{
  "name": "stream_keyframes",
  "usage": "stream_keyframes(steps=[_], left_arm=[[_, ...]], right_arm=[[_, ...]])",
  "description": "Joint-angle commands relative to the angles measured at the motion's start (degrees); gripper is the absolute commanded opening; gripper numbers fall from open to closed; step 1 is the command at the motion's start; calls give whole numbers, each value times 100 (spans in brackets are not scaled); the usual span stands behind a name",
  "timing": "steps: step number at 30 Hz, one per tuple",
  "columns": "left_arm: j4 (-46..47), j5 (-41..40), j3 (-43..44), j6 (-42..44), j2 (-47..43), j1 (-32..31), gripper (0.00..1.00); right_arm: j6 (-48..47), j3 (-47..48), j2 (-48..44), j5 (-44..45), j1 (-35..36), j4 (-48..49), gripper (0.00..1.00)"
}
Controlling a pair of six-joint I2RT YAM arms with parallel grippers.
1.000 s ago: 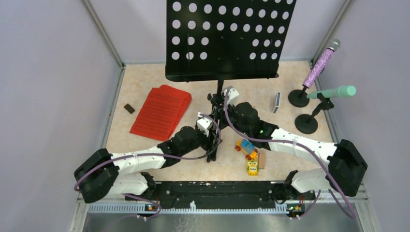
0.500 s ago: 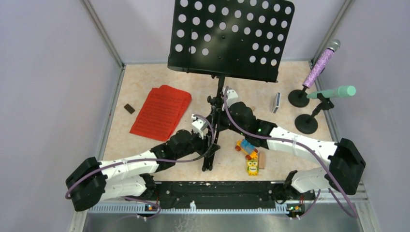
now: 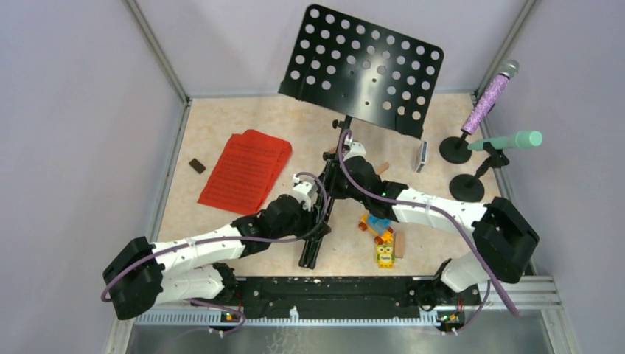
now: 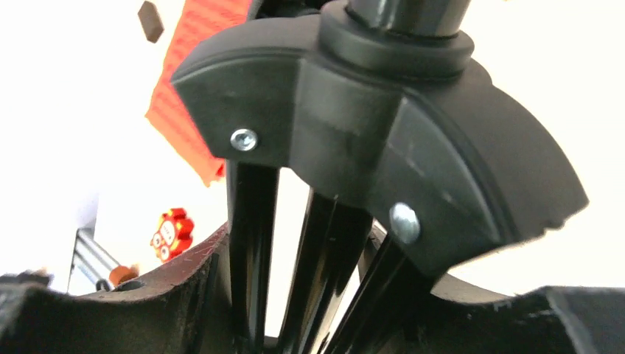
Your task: Pack up the instrument practice props
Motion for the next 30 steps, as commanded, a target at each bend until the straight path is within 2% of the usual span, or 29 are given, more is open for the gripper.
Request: stream_keyframes(steps=[1, 14, 20, 25, 28, 30], left_arm=[[-791, -526, -28, -190, 100, 142, 0], [-540, -248, 429, -174, 1303, 142, 0], [-518, -224, 569, -270, 1582, 139, 0], [-449, -158, 588, -263, 1724, 139, 0], [-364, -133, 613, -217, 1822, 142, 0], [-395, -134, 664, -189, 1882, 139, 0]], right_arm=[[-861, -46, -8, 923, -513, 601, 0], [-900, -171, 1195, 582, -860, 1157, 0], [-1062, -87, 1659, 211, -935, 1294, 0], [-1054, -221, 1768, 249, -939, 1350, 0], [-1000, -352, 1770, 314, -942, 1326, 14], [-996, -420, 1687, 362, -937, 1277, 18]])
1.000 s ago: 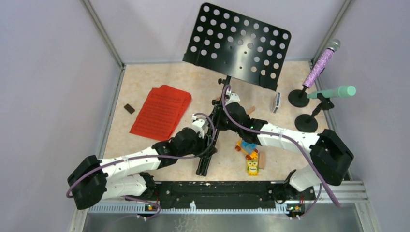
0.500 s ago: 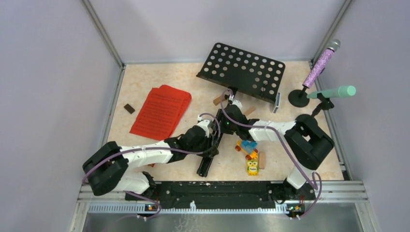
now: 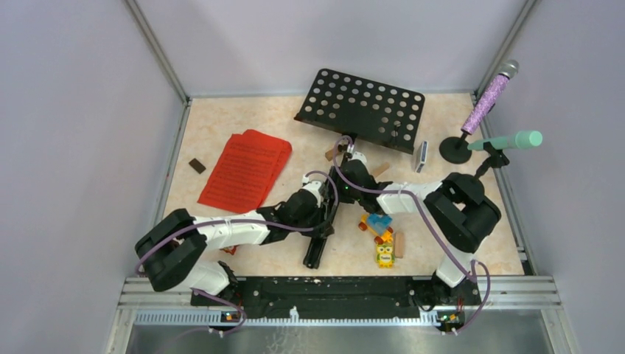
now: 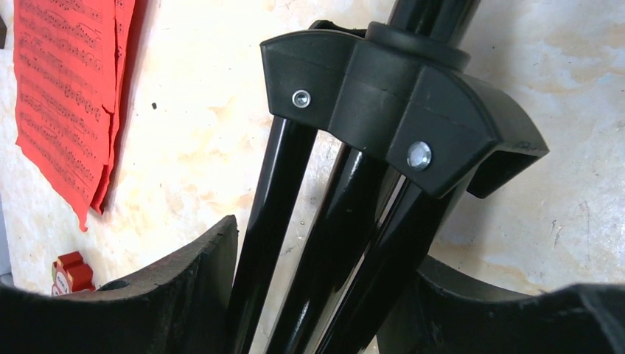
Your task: Pack up the instrument practice props
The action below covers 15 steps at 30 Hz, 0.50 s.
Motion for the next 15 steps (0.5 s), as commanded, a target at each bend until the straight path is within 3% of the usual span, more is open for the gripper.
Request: stream_keyframes(steps=[1, 4, 8, 15], left_arm=[[-418, -154, 159, 563, 136, 17, 0], [-436, -153, 248, 611, 144, 13, 0], [-476, -152, 390, 695, 208, 17, 0], [-466, 66, 626, 729, 496, 17, 0]], right_arm=[[-1326, -178, -153, 866, -172, 321, 18], [-1302, -428, -529, 1101, -166, 350, 14], [-1403, -551, -973, 1288, -166, 254, 1], [-1580, -532, -1207, 1566, -171, -117, 0]])
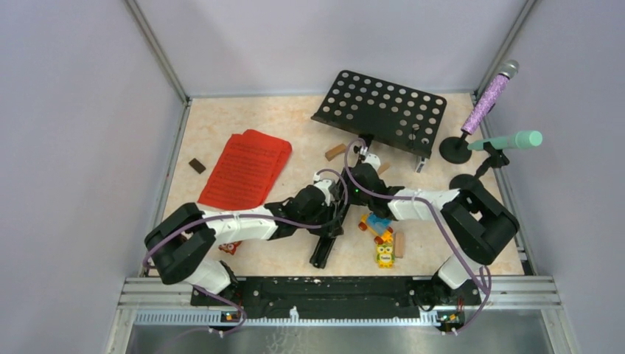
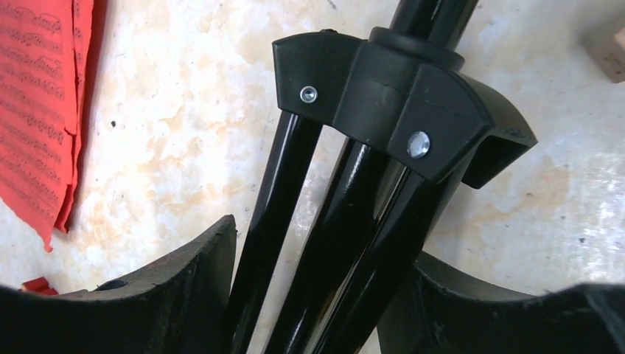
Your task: Pack up the instrument practice props
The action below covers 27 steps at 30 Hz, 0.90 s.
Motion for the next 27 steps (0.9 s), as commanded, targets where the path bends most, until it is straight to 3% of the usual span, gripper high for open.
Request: stream_keyframes(steps=[1, 11, 18, 23, 27], left_arm=[[-454, -373, 185, 635, 147, 89, 0], [-1029, -893, 219, 435, 195, 123, 0], [-1241, -1057, -101, 345, -175, 376, 0], [-1091, -911, -241, 579, -299, 463, 0], [-889, -745, -231, 835, -301, 461, 0]], right_arm=[[-1640, 103, -426, 933, -96, 9, 0], [-1869, 866, 906, -219, -108, -87, 0], [-2017, 1467, 1334, -1142, -100, 233, 0], [-2194, 1430, 1137, -1284, -104, 483, 0], [-2232, 978, 450, -685, -102, 727, 0]])
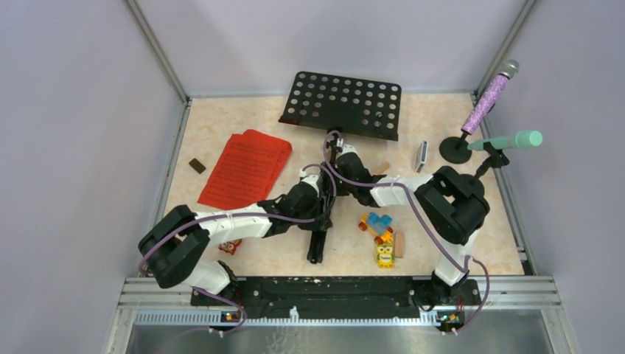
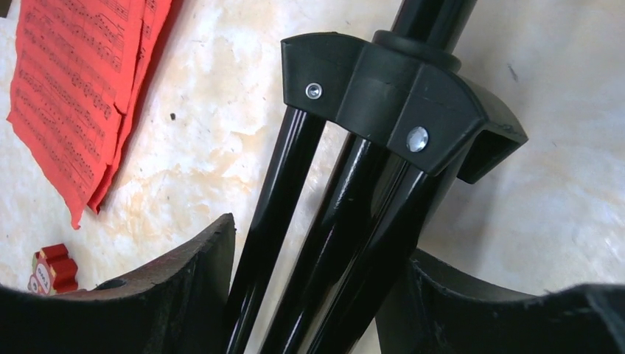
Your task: Pack up the instrument practice props
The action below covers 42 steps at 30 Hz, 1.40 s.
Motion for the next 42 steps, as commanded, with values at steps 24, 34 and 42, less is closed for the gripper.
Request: stream_keyframes(steps=[24, 34, 42], left_arm=[[-757, 14, 573, 1548, 891, 403, 0], [-860, 223, 795, 1920, 1055, 698, 0], [-971, 93, 1006, 2231, 1249, 779, 5]], right_arm=[[-1505, -478, -776, 1232, -62, -478, 61], [-1920, -139, -1905, 1055, -69, -1790, 83], [-2082, 344, -3460, 1446, -77, -3301, 84]])
